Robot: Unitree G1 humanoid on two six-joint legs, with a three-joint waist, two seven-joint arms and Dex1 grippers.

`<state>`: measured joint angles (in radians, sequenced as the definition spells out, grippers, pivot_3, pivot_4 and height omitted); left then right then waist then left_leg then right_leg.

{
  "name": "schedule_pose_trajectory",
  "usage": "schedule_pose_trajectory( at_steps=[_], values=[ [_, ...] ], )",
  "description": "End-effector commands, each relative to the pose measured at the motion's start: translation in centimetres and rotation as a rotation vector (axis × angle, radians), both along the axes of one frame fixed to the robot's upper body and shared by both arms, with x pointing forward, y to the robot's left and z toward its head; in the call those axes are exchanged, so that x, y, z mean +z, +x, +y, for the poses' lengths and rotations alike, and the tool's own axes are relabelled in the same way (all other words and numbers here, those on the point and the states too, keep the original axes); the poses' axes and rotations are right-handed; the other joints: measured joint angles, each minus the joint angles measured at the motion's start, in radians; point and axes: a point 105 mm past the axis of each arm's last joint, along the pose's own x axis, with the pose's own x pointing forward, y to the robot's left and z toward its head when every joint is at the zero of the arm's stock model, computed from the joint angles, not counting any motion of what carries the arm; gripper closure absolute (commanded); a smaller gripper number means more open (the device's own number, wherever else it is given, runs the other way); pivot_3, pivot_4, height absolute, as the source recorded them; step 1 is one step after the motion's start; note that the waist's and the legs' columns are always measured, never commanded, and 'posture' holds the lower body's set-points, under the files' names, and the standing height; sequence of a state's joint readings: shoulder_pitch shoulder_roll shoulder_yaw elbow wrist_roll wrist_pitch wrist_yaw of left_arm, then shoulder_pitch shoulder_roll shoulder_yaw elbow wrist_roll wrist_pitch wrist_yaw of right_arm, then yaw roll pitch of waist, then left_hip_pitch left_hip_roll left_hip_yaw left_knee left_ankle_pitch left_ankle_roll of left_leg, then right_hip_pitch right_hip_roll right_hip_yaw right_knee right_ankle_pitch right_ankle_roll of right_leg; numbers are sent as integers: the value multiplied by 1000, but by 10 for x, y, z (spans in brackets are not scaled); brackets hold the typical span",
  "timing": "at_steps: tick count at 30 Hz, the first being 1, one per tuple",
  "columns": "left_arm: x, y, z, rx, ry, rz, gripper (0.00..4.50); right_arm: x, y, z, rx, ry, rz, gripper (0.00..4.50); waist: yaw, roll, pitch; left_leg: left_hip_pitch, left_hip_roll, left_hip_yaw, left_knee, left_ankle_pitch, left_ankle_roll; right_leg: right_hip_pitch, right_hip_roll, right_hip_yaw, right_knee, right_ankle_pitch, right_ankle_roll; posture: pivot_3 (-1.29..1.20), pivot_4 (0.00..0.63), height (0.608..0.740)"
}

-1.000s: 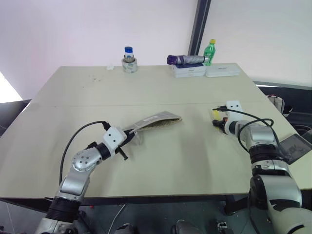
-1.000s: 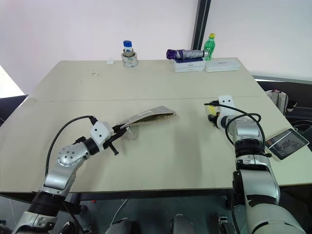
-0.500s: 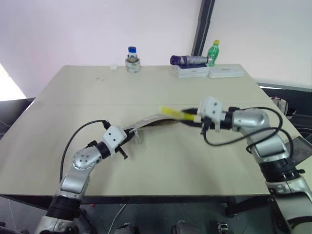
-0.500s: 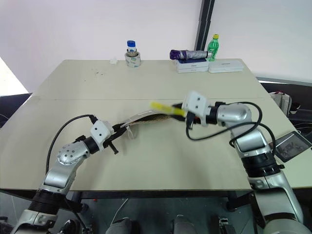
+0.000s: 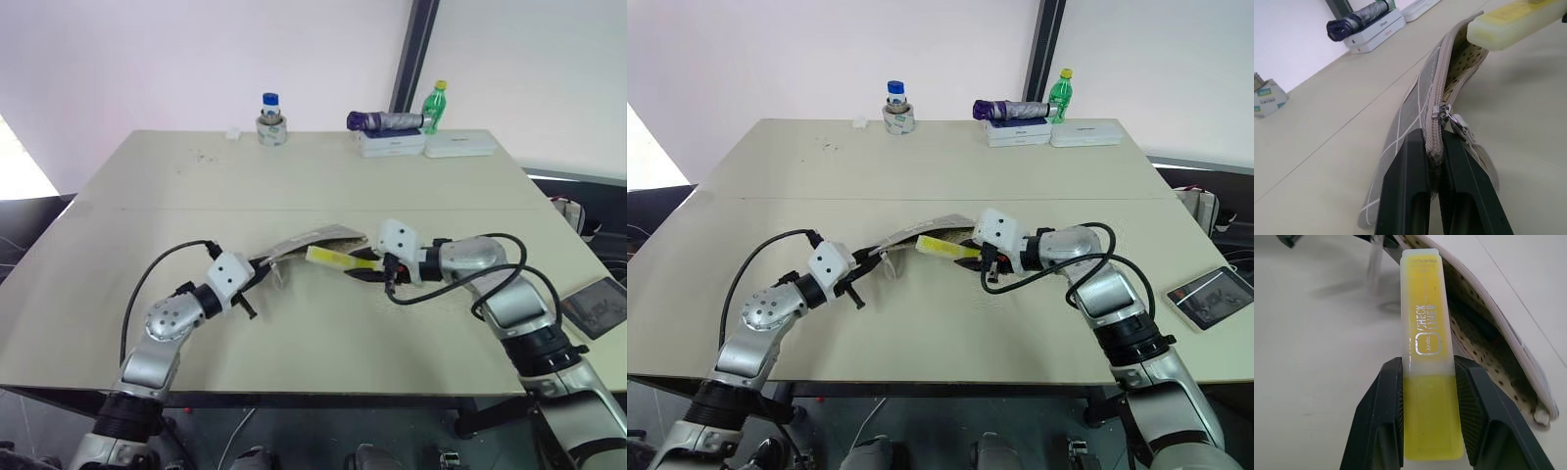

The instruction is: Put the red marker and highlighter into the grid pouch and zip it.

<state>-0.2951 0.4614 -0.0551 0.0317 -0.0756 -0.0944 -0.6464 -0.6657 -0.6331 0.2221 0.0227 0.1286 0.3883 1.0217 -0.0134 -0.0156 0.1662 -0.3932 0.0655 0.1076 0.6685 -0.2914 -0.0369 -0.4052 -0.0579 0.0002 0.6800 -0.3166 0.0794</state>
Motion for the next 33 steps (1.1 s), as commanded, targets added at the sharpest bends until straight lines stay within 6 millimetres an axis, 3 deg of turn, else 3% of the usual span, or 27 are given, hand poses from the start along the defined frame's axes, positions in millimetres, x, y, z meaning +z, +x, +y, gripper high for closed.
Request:
schedule_pose_trajectory(
  at_steps=[1, 8, 15, 18, 22, 27, 33],
  values=[
    [13, -4, -1, -6, -5, -56, 4500, 13, 13, -8, -81, -16, -55, 3600, -2, 0, 0, 0, 0, 0, 0, 0, 0, 0, 0, 0, 0, 0, 0, 0, 150, 740],
    [12, -6, -4, -22, 3, -57, 4500, 11, 21, -6, -111, -56, -73, 3600, -1, 0, 0, 0, 0, 0, 0, 0, 0, 0, 1, 0, 0, 0, 0, 0, 150, 740],
    [16, -7, -13, -69, 13, -80, 4500, 17, 13, 38, 54, -176, -268, 3600, -5, 0, 0, 0, 0, 0, 0, 0, 0, -1, 1, 0, 0, 0, 0, 0, 150, 740],
    [18, -10, -16, -93, 20, -85, 4500, 19, 14, 46, 76, -188, -309, 3600, -3, 0, 0, 0, 0, 0, 0, 0, 0, -1, 1, 0, 0, 0, 0, 0, 150, 740],
    [22, -11, -16, -115, 14, -93, 4500, 27, 12, 62, 179, -271, -499, 3600, -2, 0, 0, -1, 0, 0, 0, 0, 0, -1, 0, 0, 0, 0, 0, 0, 150, 740],
    [27, -14, -16, -145, 2, -97, 4500, 26, 15, 62, 255, -359, -700, 3600, -4, 0, 0, -1, 0, 1, 0, 0, 0, -1, 1, 0, 0, 0, 0, 0, 150, 740],
    [29, -14, -14, -140, 15, -111, 4500, 21, 25, 50, 205, -408, -633, 3600, -5, 0, 0, 0, 1, 1, 0, 1, -1, -1, 1, 0, 0, 0, 0, 0, 150, 740]
  ],
)
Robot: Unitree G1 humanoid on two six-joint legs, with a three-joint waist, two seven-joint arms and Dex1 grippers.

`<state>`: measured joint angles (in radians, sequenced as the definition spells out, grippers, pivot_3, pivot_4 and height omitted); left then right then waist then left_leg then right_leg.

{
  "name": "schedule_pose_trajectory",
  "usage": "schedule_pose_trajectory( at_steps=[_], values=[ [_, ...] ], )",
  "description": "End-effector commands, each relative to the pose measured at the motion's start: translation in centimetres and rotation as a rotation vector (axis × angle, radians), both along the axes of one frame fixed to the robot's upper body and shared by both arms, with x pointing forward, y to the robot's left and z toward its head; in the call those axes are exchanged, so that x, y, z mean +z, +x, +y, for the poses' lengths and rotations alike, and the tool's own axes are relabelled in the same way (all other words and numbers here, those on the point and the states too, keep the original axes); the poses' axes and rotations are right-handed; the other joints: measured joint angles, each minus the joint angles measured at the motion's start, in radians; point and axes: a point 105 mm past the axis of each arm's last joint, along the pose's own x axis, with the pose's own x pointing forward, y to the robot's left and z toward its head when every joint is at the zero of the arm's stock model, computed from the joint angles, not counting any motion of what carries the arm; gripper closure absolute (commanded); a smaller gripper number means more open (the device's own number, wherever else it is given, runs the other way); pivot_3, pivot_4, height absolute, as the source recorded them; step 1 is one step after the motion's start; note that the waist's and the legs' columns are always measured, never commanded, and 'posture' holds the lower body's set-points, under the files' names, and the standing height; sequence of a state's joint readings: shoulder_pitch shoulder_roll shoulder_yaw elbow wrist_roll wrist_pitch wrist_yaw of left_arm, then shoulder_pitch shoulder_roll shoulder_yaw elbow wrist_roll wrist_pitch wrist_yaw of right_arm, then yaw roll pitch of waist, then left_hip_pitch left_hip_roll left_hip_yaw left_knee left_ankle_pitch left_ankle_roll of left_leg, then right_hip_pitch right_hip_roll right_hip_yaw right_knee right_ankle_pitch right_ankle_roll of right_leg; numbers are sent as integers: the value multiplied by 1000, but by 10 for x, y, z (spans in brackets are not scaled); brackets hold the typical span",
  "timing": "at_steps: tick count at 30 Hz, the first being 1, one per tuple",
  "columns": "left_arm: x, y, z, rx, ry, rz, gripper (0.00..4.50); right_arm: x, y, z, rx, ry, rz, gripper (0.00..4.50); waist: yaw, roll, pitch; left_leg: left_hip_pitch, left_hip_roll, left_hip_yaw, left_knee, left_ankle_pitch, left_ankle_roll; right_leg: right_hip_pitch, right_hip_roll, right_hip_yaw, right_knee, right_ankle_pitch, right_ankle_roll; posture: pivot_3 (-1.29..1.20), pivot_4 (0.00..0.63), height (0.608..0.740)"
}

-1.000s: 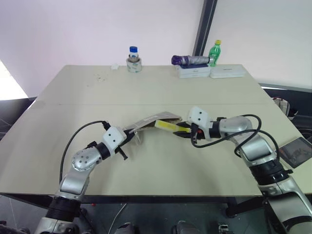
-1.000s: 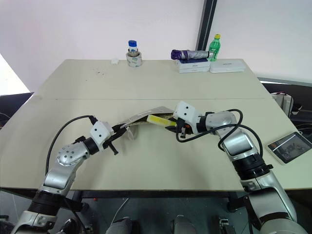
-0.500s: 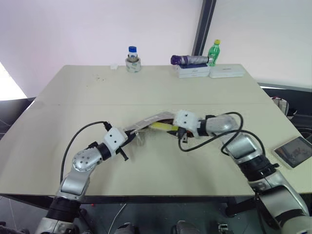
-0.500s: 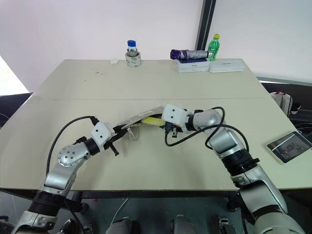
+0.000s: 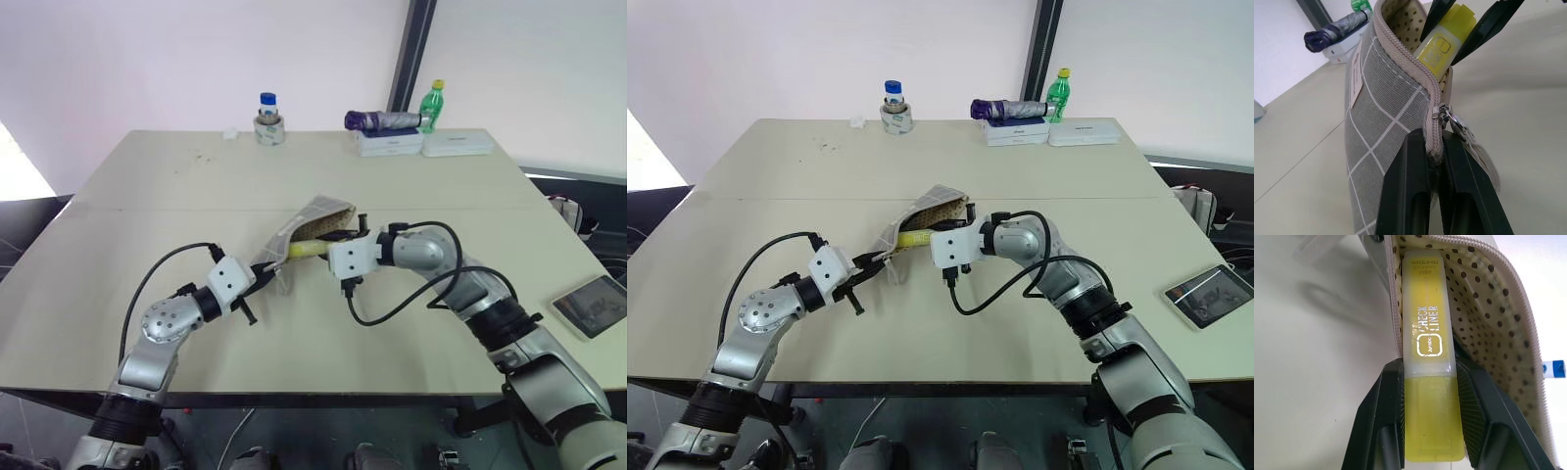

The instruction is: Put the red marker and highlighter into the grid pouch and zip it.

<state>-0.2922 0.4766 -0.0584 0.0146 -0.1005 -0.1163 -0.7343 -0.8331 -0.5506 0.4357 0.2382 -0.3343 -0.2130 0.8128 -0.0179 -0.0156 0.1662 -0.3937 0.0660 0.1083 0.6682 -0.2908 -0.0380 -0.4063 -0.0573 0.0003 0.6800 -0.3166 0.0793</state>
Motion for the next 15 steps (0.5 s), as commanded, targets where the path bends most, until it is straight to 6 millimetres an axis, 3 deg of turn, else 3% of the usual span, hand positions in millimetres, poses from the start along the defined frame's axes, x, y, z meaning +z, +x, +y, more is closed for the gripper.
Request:
schedule_pose_trajectory(
  at_steps=[1, 7, 10, 15],
  values=[
    [28, -5, -7, -43, -10, -120, 4500, 9, 7, -10, -51, -67, -21, 3600, 0, 0, 0, 0, 0, 0, 0, 0, 0, 0, 0, 0, 0, 0, 0, 0, 150, 740],
    [32, -6, -11, -66, 76, -194, 4500, 10, 5, -18, -4, -206, -105, 3600, 0, 0, 0, 0, 0, 0, 0, 0, 0, 0, 0, 0, 0, 0, 0, 0, 150, 740],
    [34, -6, -13, -71, 61, -185, 4500, 25, 5, -5, -4, -77, -74, 3600, -6, 0, 0, 0, 0, 1, 0, 0, 0, 0, 0, 0, 0, 0, 0, 0, 150, 740],
    [38, -7, -17, -84, 34, -195, 4500, 16, -4, 3, 78, -110, -83, 3600, 0, 0, 0, 0, 0, 1, 0, 0, -1, 0, 0, 0, 0, 0, 0, 0, 150, 740]
  ],
)
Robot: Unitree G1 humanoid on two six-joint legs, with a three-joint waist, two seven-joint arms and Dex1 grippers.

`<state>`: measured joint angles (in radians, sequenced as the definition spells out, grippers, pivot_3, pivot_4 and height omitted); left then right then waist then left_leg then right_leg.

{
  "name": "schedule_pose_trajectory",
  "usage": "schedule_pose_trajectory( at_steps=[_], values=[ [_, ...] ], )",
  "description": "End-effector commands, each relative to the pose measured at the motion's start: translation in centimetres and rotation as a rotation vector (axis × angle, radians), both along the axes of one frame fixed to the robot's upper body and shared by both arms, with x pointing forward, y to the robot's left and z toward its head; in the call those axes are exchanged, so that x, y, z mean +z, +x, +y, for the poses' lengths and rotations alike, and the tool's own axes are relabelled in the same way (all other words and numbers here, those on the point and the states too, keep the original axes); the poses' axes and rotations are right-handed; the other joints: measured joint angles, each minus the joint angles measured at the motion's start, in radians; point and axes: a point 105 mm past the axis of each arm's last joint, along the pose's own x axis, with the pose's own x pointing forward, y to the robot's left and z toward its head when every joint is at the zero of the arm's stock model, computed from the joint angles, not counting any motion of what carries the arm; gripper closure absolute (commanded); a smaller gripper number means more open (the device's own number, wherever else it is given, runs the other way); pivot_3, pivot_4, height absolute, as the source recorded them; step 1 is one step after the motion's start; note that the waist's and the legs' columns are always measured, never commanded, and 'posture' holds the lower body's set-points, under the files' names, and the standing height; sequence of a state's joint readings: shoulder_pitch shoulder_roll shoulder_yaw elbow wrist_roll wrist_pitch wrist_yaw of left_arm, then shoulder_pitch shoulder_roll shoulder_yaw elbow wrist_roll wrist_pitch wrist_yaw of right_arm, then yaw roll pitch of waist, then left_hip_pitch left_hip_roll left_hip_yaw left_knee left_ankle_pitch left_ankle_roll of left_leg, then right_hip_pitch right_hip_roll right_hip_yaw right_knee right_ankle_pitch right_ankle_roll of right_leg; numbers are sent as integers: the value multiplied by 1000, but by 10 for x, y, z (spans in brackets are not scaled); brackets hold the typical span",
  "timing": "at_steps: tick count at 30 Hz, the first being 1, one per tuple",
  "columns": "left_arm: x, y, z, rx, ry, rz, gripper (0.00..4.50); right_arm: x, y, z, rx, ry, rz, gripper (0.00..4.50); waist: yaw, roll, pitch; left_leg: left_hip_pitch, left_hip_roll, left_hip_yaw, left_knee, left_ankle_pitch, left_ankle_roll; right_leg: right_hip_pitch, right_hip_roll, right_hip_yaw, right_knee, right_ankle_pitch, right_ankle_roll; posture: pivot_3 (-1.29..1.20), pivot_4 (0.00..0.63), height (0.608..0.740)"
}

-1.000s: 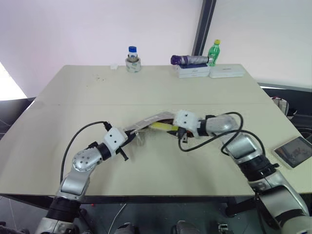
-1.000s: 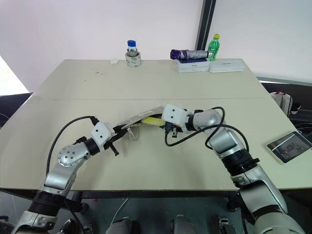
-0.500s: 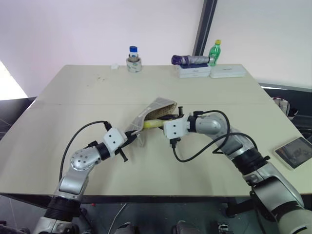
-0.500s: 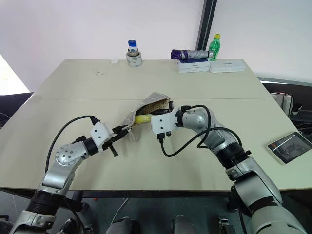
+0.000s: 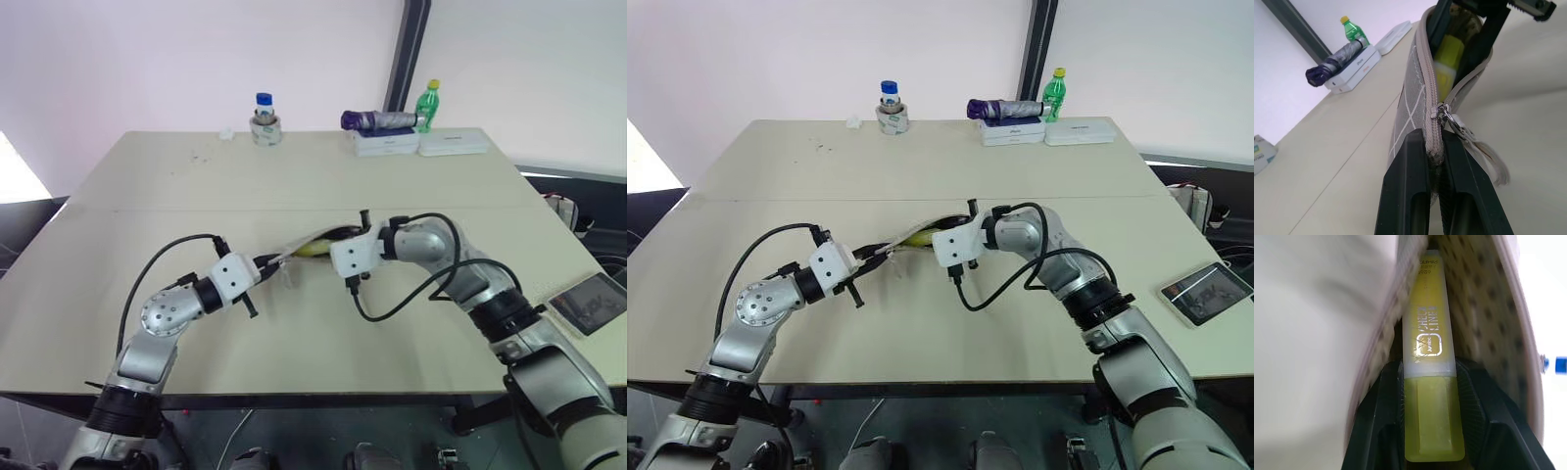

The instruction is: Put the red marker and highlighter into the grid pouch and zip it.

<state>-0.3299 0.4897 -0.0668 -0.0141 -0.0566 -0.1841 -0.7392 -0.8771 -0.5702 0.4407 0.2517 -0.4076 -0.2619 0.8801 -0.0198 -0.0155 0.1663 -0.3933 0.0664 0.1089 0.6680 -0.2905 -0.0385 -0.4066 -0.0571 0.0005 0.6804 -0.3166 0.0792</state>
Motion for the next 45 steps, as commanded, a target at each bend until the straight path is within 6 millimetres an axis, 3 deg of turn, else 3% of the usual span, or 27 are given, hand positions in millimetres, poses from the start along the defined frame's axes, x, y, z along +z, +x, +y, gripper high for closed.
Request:
schedule_pose_trajectory(
  at_steps=[1, 6, 8, 11, 14, 19, 21, 24, 27, 29, 35, 45],
  values=[
    [17, -4, -7, -34, -28, -64, 4500, 16, -3, 6, 42, 47, -32, 3100, 3, 0, 0, 0, 0, 0, 0, 0, 0, 0, 0, 0, 0, 0, 0, 0, 150, 740],
    [14, -2, -4, -8, -45, -39, 4500, 27, -9, -3, 58, 89, -24, 695, 3, 0, 0, 0, 0, 0, 0, 0, 0, 0, -1, 0, 0, 0, 0, 0, 150, 740],
    [13, -2, -4, -6, -45, -36, 4500, 32, -22, -6, 99, 142, 60, 695, 4, 0, 0, 0, 0, 0, 0, 0, 0, 0, 0, 0, 0, 0, 0, 0, 150, 740],
    [12, -2, -3, 0, -53, -27, 4500, 48, -29, -17, 113, 214, 73, 695, 5, 0, 0, 0, 0, 0, 0, 0, 0, 0, -1, 0, 0, 0, 0, 0, 150, 740],
    [11, -1, -1, 5, -56, -20, 4500, 52, -36, -23, 133, 216, 67, 695, 2, 0, 0, 0, 0, 0, 0, 0, 0, 1, -1, 0, 0, 0, 0, 0, 150, 740],
    [6, 10, -2, 70, -73, 11, 4500, 68, -52, -13, 123, 507, 327, 695, 2, 0, 0, 1, 0, -1, 0, 0, 0, 1, 0, 0, 0, 0, 0, 0, 150, 740],
    [7, 12, -4, 88, -57, -15, 4500, 57, -59, -14, 95, 515, 446, 695, 5, 0, 0, 0, 0, -1, 0, 0, 0, 1, 0, 0, 1, 0, 0, 0, 150, 740],
    [8, 17, -5, 145, -44, -59, 4500, 24, -72, -19, 0, 516, 689, 695, 14, -1, 0, 0, 0, -3, 0, -1, 1, 2, -2, -1, 0, 0, 0, 0, 150, 740],
    [4, 16, -13, 162, -47, -58, 4500, -5, -73, -16, -98, 596, 795, 695, 10, -1, 0, 0, -1, -2, 1, -5, 8, 3, -3, -1, -1, 0, 0, 0, 150, 740],
    [0, 15, -16, 175, -47, -53, 4500, -15, -75, -12, -128, 638, 848, 695, 6, -1, 0, 0, -1, -2, 1, -4, 8, 3, -3, -1, 0, 0, 0, 0, 150, 740],
    [-4, 9, -24, 153, -68, -21, 4500, -38, -58, -2, -273, 780, 926, 695, 3, -1, 0, 1, 0, -3, 1, -4, 6, 2, 1, 0, 1, 0, 0, 0, 150, 740],
    [-4, 3, -27, 122, -73, 4, 4500, -43, -42, 21, -294, 864, 874, 695, 4, -1, 0, 0, -1, -3, 1, -4, 7, 2, 1, 0, 0, 0, 0, 0, 150, 740]
  ],
)
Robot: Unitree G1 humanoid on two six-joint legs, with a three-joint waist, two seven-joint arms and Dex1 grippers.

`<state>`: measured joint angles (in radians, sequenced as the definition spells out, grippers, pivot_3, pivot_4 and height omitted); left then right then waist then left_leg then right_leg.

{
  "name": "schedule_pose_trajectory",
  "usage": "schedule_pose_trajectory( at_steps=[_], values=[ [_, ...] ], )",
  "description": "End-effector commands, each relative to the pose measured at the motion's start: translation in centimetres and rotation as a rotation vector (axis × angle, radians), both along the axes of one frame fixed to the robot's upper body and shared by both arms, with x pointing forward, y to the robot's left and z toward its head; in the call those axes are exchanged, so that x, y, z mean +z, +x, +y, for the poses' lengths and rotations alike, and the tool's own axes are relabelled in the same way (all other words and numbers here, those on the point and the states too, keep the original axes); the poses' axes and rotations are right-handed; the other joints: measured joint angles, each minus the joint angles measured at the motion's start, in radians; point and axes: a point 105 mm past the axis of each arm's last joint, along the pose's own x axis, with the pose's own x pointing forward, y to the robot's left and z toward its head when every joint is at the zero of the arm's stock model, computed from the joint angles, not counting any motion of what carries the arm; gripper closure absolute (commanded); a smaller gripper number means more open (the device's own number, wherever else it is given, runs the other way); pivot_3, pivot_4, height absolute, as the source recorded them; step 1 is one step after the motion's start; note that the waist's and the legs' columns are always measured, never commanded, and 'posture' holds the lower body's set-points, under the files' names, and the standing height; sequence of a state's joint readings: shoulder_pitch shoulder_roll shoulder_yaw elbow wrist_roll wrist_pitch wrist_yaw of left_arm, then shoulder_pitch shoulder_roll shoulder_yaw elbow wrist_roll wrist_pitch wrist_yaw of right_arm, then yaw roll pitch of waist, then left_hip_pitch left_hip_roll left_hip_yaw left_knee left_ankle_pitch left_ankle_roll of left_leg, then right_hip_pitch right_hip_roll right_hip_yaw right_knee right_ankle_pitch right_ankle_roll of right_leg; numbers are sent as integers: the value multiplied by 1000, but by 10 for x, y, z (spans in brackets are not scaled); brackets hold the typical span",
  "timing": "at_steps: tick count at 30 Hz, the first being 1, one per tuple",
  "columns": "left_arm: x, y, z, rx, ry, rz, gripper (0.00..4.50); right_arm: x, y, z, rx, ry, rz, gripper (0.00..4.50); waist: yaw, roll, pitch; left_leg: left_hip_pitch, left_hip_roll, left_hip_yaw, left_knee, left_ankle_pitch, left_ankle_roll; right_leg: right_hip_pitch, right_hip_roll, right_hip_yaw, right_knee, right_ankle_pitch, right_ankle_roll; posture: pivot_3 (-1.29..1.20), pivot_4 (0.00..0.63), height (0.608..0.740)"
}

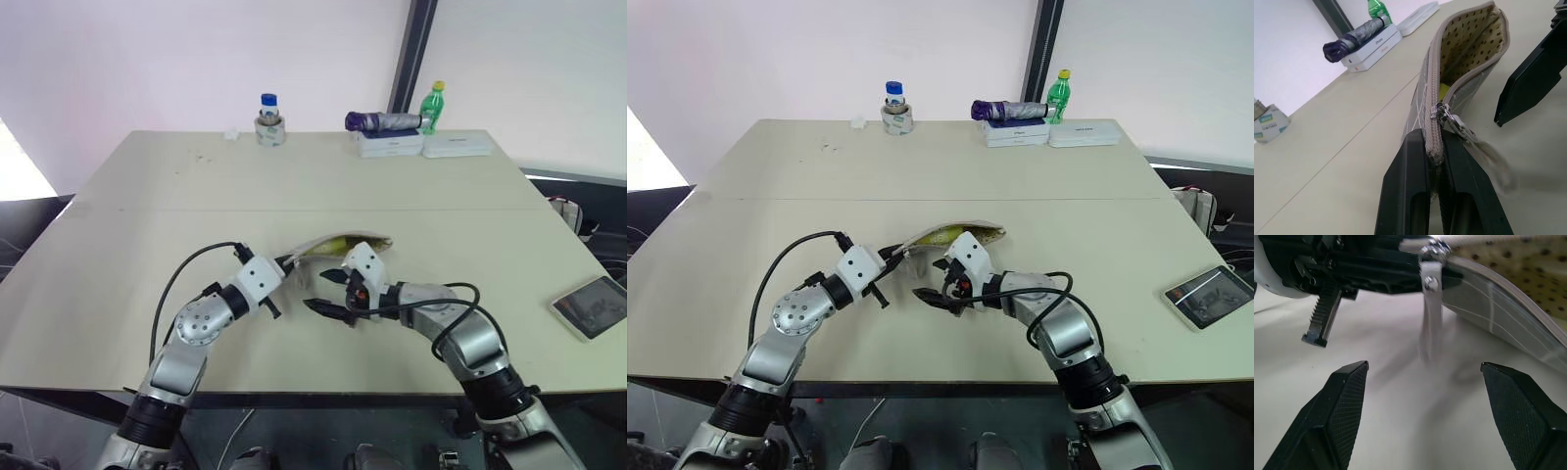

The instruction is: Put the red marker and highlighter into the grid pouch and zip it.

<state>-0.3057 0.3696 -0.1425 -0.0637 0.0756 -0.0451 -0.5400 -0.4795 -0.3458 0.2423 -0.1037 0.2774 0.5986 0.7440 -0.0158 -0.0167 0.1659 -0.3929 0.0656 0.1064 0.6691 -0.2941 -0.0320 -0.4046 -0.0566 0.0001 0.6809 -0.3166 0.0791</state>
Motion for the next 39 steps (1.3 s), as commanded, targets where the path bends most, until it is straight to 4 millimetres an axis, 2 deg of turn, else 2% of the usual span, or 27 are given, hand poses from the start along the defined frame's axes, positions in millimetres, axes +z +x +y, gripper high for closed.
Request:
schedule_pose_trajectory(
  at_steps=[1, 5, 6, 8, 11, 13, 14, 17, 20, 26, 35, 39],
  values=[
    [13, -5, -3, -23, -18, -40, 4500, 13, 6, 9, -16, 27, -72, 695, 1, 0, 0, 0, 0, 0, 0, 0, 0, 0, 0, 0, 0, 0, 0, 0, 150, 740],
    [14, -6, -4, -29, -17, -38, 4500, 14, 9, 19, -17, 46, -90, 695, 1, 0, 0, 0, 0, 0, 0, 0, 0, 0, 0, 0, 0, 0, 0, 0, 150, 740],
    [14, -7, -4, -30, -17, -37, 4500, 14, 12, 22, -25, 47, -96, 926, 0, 0, 0, 0, 0, 0, 0, 0, 0, 0, 0, 0, 0, 0, 0, 0, 150, 740],
    [14, -7, -4, -32, -15, -36, 4500, 14, 14, 25, -32, 51, -101, 1618, -2, 0, 0, 0, 0, 0, 0, 0, 0, 0, 0, 0, 0, 0, 0, 0, 150, 740],
    [13, -7, -4, -30, -14, -35, 4500, 13, 15, 26, -32, 49, -104, 3052, -1, 0, 0, 0, 0, 0, 0, 0, 0, 0, 0, 0, 0, 0, 0, 0, 150, 740],
    [13, -6, -2, -21, -11, -37, 4500, 13, 15, 24, -30, 43, -109, 4237, 1, 0, 0, 0, 0, 0, 0, 0, 0, 0, 0, 0, 0, 0, 0, 0, 150, 740],
    [13, -5, -1, -17, -7, -39, 4500, 12, 15, 22, -30, 37, -110, 4433, 1, 0, 0, 0, 0, 0, 0, 0, 0, 0, 0, 0, 0, 0, 0, 0, 150, 740],
    [13, -4, 2, -2, -1, -45, 4500, 12, 15, 16, -34, 38, -102, 4433, 0, 0, 0, 0, 0, 0, 0, 0, 0, 0, 0, 0, 0, 0, 0, 0, 150, 740],
    [9, 1, 11, 32, 93, -82, 4500, 12, 15, -1, -45, 5, -105, 4433, 0, 0, 0, 0, 0, 0, 0, 0, 0, 0, 0, 0, 0, 0, 0, 0, 150, 740],
    [0, 2, 25, 43, 168, -94, 4500, 15, 18, -26, -70, -48, -115, 4433, -2, 0, 0, 0, 0, 0, 0, 0, 0, 0, 0, 0, 0, 0, 0, 0, 150, 740],
    [-10, -2, 46, 49, 259, -108, 4500, 15, 36, -57, -151, -113, -140, 4433, 0, 0, 0, 0, 0, 0, 0, 0, 0, -1, 0, 0, 0, 0, 0, 0, 150, 740],
    [-9, -5, 60, 68, 245, -97, 4500, 13, 49, -83, -216, -174, -162, 4433, -2, 0, 0, 0, 0, 1, 0, 0, 0, -1, -1, 0, 0, 0, 0, 0, 150, 740]
  ],
)
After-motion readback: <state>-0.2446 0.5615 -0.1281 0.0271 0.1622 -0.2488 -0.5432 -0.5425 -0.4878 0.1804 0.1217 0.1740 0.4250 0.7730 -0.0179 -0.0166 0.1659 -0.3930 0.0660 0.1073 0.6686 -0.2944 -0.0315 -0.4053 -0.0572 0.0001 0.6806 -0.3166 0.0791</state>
